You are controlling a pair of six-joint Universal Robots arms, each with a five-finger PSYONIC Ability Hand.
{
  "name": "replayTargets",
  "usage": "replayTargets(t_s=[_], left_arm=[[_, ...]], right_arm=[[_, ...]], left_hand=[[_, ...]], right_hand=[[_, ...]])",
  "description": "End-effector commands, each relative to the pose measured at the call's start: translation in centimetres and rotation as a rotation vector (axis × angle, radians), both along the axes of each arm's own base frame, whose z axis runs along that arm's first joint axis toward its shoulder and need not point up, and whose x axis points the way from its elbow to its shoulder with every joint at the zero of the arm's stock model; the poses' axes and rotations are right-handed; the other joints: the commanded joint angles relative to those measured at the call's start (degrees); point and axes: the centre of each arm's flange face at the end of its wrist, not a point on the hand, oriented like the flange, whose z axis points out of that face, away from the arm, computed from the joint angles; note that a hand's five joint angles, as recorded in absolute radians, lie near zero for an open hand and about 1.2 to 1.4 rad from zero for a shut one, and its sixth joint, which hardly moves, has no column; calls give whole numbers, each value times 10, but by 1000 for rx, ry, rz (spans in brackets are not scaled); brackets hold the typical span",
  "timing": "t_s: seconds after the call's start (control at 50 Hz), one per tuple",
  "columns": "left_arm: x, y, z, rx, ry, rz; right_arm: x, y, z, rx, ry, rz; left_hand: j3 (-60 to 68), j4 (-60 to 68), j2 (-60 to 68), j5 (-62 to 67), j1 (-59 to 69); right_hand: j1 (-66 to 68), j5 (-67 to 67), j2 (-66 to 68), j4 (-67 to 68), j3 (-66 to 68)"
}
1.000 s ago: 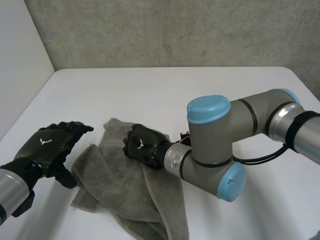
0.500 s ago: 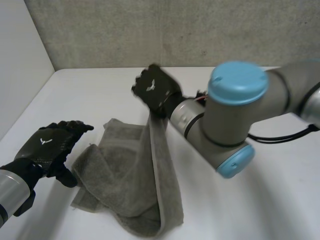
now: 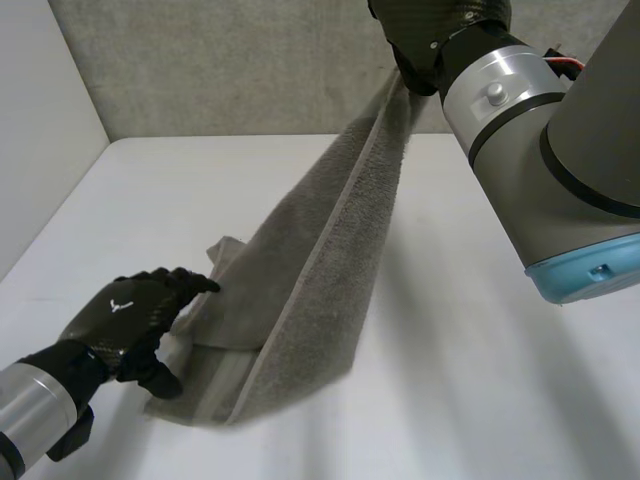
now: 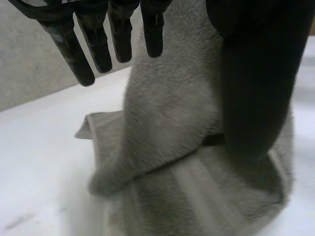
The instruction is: Fold the laundry
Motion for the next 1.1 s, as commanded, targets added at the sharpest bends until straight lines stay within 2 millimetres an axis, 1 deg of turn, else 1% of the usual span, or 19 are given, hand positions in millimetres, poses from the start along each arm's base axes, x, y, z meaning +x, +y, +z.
replayTargets(t_s=[0.02, 0.1, 0.2, 0.24, 0.36, 0.42, 0.46, 0.52, 0.66, 0.76, 0.78, 0.8, 0.82, 0.84, 0.86, 0.88, 0.92, 0.96, 1.1], left_arm=[[-11, 17, -4, 76, 52, -40], [-12, 18, -9, 97, 49, -43], [-13, 16, -24, 178, 38, -41], [-15, 13, -33, 249, 51, -33], [-24, 12, -43, 359, 101, -6], [-31, 14, -48, 396, 107, 0], [-35, 14, -52, 424, 103, 14], [-38, 15, -59, 456, 94, 17], [-47, 11, -68, 468, 105, 32], [-56, 7, -71, 418, 94, 35], [-57, 5, -73, 400, 88, 44], [-59, 3, -74, 376, 83, 54], [-60, 3, -74, 376, 83, 54], [-62, 1, -74, 353, 81, 60], [-64, -1, -73, 321, 84, 65], [-64, -1, -73, 320, 84, 65], [-67, -7, -71, 254, 89, 75], [-67, -9, -70, 226, 94, 89], [-68, -15, -63, 183, 112, 101]], right_arm=[[-3, -1, -9, -6, 77, -53], [-7, -5, -14, 10, 91, -80], [-10, -8, -21, 30, 103, -90], [-11, -8, -24, 37, 107, -91], [-14, -13, -27, 48, 108, -102], [-16, -14, -28, 51, 111, -106], [-16, -15, -28, 53, 112, -108], [-17, -16, -30, 56, 115, -111], [-18, -16, -36, 73, 125, -105], [-18, -16, -42, 92, 123, -102], [-19, -16, -43, 100, 119, -103], [-19, -16, -43, 100, 119, -103], [-21, -18, -44, 106, 113, -106], [-23, -21, -44, 111, 105, -114], [-23, -21, -44, 111, 105, -114], [-27, -25, -44, 118, 94, -124], [-30, -29, -44, 122, 87, -134], [-38, -36, -41, 122, 70, -156], [-54, -40, -23, 90, 42, -197]], left_hand=[[69, 68, 69, 69, 68], [69, 68, 69, 69, 68], [66, 65, 65, 65, 64], [66, 65, 65, 65, 64], [64, 63, 64, 64, 63], [32, 31, 32, 32, 31], [-48, -49, -48, -49, -50], [-59, -59, -59, -59, -60], [-52, -53, -52, -52, -53], [-27, -27, -27, -27, -28], [10, 9, 10, 9, 9], [98, 98, 98, 98, 97], [99, 99, 99, 99, 98], [189, 189, 189, 189, 188], [342, 341, 341, 341, 340], [343, 343, 343, 343, 342], [618, 617, 617, 617, 616], [619, 618, 619, 618, 618], [619, 618, 619, 618, 618]], right_hand=[[239, 145, 129, 116, 124], [239, 145, 129, 116, 124], [239, 145, 129, 116, 124], [239, 145, 129, 116, 124], [239, 145, 129, 116, 124], [239, 145, 129, 116, 124], [239, 145, 129, 116, 124], [239, 145, 129, 116, 124], [239, 145, 129, 116, 124], [239, 145, 129, 116, 124], [239, 145, 129, 116, 124], [239, 145, 129, 116, 124], [239, 145, 129, 116, 124], [239, 145, 129, 116, 124], [239, 145, 129, 116, 124], [239, 145, 129, 116, 124], [239, 145, 129, 116, 124], [239, 145, 129, 116, 124], [239, 145, 129, 116, 124]])
